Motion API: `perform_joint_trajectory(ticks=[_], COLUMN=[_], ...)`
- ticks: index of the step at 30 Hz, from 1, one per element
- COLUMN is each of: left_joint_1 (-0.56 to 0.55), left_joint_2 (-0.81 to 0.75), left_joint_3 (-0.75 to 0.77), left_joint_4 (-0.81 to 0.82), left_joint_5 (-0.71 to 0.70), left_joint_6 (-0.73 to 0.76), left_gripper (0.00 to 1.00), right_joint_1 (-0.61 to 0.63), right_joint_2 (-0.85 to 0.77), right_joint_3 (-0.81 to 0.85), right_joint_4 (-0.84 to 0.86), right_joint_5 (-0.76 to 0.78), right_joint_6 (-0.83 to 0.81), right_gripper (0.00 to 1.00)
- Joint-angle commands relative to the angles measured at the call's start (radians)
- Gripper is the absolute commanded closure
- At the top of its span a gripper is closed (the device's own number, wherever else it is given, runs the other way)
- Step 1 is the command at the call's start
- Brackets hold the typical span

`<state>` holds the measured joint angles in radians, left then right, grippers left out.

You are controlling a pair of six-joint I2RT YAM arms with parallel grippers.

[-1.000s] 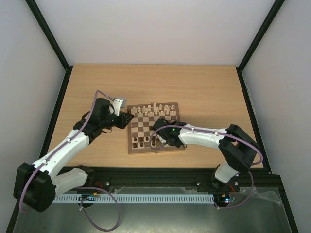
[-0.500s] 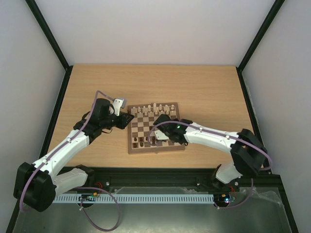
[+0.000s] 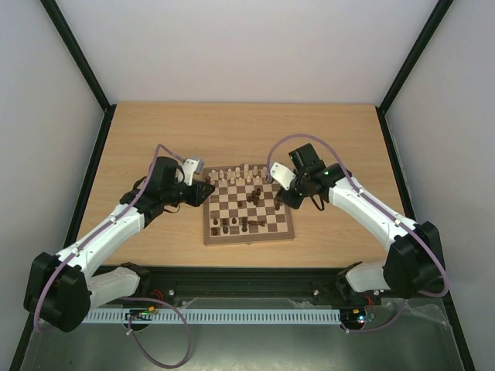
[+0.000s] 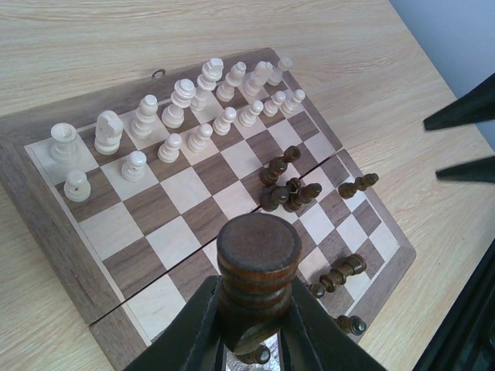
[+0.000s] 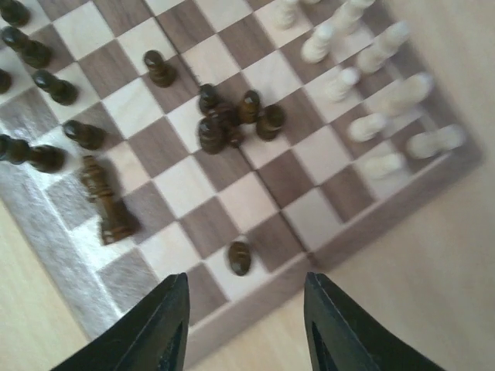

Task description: Set up the chess pieces on the board

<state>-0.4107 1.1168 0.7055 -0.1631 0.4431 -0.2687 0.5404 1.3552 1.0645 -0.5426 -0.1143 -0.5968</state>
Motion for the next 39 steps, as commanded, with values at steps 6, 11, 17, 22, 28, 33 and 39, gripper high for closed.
perform_joint_trajectory(ticks=[6, 11, 17, 22, 28, 33, 39], left_joint_1=[0.005, 0.005, 0.005, 0.006, 0.006, 0.006, 0.006], left_joint_2=[0.017, 0.017, 0.018, 0.018, 0.018, 0.018, 0.018], left_joint_3=[-0.008, -0.008, -0.008, -0.008, -0.009, -0.008, -0.008], left_joint_4=[0.013, 0.013, 0.012, 0.011, 0.010, 0.010, 0.010], left_joint_5=[0.028, 0.029, 0.029, 0.031, 0.030, 0.030, 0.029], left_joint_6=[0.011, 0.010, 0.010, 0.011, 0.012, 0.011, 0.012], left_gripper=[0.84, 0.83, 0.83, 0.84, 0.83, 0.83, 0.83], right_joint_1=[-0.018, -0.017, -0.017, -0.018, -0.018, -0.017, -0.018], right_joint_2=[0.059, 0.094, 0.128, 0.138, 0.148, 0.129, 0.062], right_joint_3=[-0.138, -0.152, -0.162, -0.168, -0.177, -0.185, -0.205], right_joint_4=[0.154, 0.187, 0.189, 0.187, 0.186, 0.167, 0.133], right_joint_5=[-0.127, -0.068, -0.074, -0.060, -0.059, -0.098, -0.145], right_joint_6=[0.302, 0.317, 0.315, 0.315, 0.308, 0.288, 0.267], right_gripper=[0.52, 0.53, 0.63, 0.71, 0.84, 0.92, 0.96])
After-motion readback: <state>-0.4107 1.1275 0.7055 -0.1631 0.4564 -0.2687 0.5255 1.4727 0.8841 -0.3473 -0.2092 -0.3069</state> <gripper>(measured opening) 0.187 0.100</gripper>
